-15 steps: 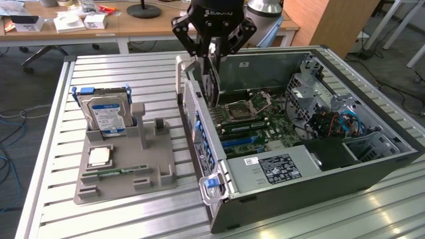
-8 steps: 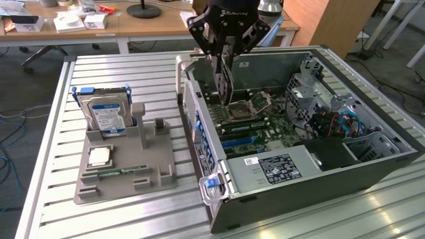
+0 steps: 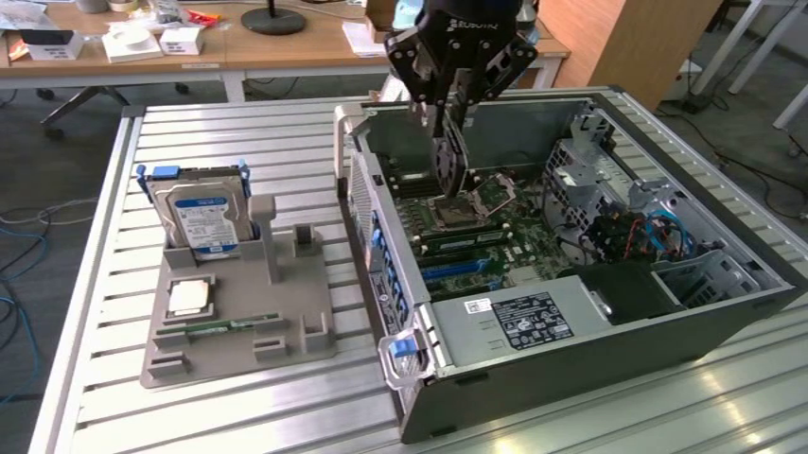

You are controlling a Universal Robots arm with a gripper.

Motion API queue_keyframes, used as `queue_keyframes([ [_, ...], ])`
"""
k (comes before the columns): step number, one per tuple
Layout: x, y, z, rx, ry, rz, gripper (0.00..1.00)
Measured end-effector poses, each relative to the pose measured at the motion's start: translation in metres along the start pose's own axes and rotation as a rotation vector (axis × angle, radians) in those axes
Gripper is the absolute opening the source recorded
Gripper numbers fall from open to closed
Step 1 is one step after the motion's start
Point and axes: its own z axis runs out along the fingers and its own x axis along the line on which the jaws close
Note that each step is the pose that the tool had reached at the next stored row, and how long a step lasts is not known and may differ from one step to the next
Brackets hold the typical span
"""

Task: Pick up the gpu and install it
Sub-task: 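Pick up the gpu and move the gpu toward the slot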

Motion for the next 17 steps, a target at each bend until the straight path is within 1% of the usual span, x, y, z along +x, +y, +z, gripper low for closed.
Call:
queue_keyframes([
  [11, -0.027, 0.002, 0.0009, -0.0003, -0.0001, 0.0, 0.26],
  [17, -0.044, 0.0033, 0.0014, -0.0003, 0.0, 0.0, 0.26],
])
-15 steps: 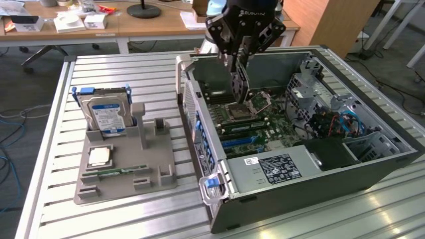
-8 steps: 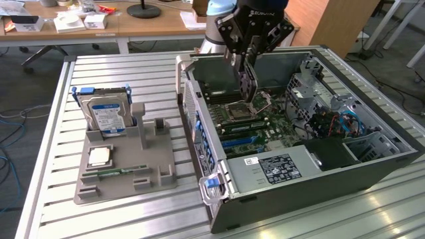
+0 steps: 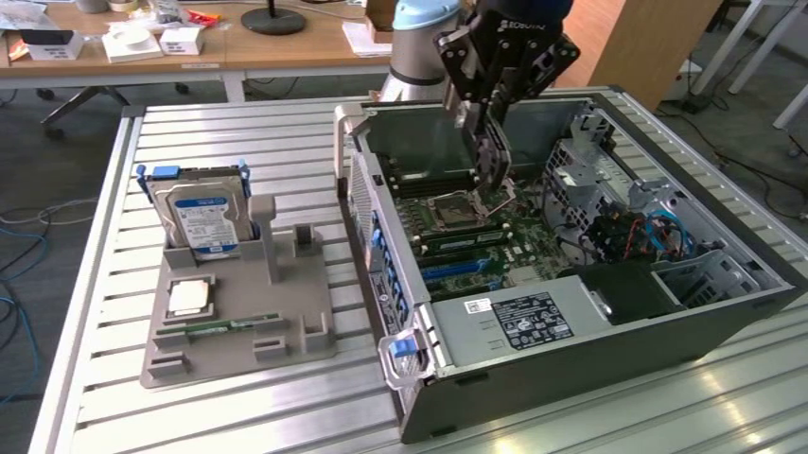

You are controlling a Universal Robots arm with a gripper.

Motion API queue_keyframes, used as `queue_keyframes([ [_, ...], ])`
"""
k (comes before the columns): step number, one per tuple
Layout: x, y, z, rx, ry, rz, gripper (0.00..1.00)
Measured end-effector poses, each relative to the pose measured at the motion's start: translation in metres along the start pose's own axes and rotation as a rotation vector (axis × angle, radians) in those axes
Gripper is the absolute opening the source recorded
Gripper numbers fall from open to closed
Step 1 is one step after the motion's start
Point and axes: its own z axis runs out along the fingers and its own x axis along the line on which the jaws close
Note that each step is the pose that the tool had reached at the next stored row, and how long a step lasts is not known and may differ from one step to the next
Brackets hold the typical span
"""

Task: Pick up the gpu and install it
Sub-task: 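Pick up the gpu and move the gpu toward the slot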

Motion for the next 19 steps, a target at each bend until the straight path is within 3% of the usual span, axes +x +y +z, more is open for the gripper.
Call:
queue_keyframes([
  [19, -0.061, 0.0045, 0.0022, 0.0001, 0.0001, 0.0, 0.26],
])
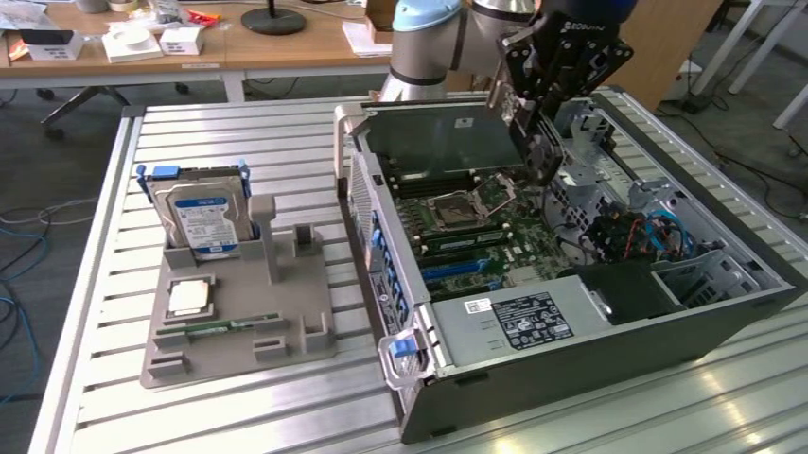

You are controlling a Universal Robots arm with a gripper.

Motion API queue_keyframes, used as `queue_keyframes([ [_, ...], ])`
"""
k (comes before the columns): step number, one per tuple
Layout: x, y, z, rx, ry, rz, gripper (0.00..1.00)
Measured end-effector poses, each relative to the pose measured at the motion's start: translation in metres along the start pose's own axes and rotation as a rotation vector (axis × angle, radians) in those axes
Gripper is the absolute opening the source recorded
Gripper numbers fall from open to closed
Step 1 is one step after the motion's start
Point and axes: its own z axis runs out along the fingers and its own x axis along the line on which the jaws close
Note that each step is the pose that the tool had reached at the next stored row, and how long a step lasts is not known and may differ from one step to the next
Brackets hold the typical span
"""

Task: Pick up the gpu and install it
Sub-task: 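Pick up the gpu and move the gpu toward the slot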

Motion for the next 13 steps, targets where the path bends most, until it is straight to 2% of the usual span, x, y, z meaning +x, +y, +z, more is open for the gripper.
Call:
queue_keyframes([
  [13, -0.031, 0.0023, 0.0013, -0.0001, 0.0, -0.001, 0.26],
])
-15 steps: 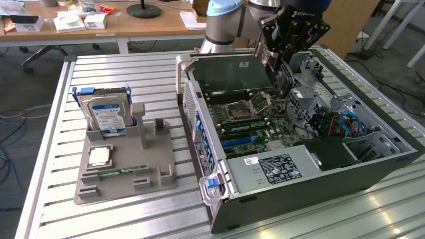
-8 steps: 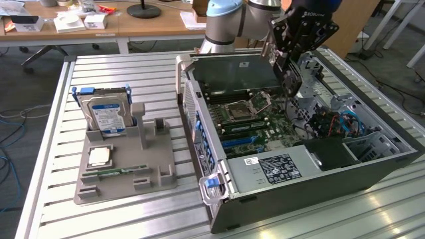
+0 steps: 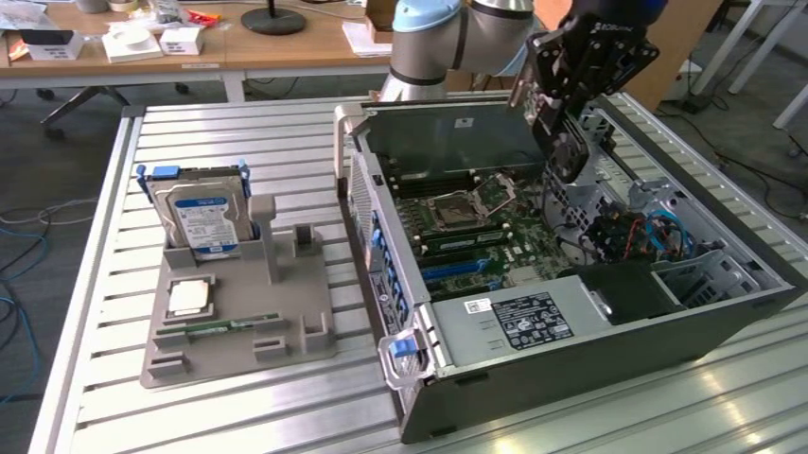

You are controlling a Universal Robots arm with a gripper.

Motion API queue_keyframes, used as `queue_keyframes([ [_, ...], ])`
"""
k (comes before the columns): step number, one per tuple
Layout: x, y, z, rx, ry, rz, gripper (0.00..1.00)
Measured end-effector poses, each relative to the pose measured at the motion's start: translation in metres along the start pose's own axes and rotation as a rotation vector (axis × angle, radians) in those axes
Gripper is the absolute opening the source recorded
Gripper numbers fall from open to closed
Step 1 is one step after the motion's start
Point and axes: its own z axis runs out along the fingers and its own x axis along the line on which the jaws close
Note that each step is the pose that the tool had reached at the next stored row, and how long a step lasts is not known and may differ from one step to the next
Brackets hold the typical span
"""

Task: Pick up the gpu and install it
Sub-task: 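Pick up the gpu and move the gpu toward the slot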

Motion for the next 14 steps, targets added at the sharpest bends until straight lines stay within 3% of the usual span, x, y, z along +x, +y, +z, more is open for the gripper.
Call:
queue_keyframes([
  [7, -0.015, 0.0013, 0.001, -0.0001, 0.0004, -0.003, 0.26],
  [14, -0.022, 0.0024, 0.002, -0.0005, 0.0021, -0.024, 0.26],
])
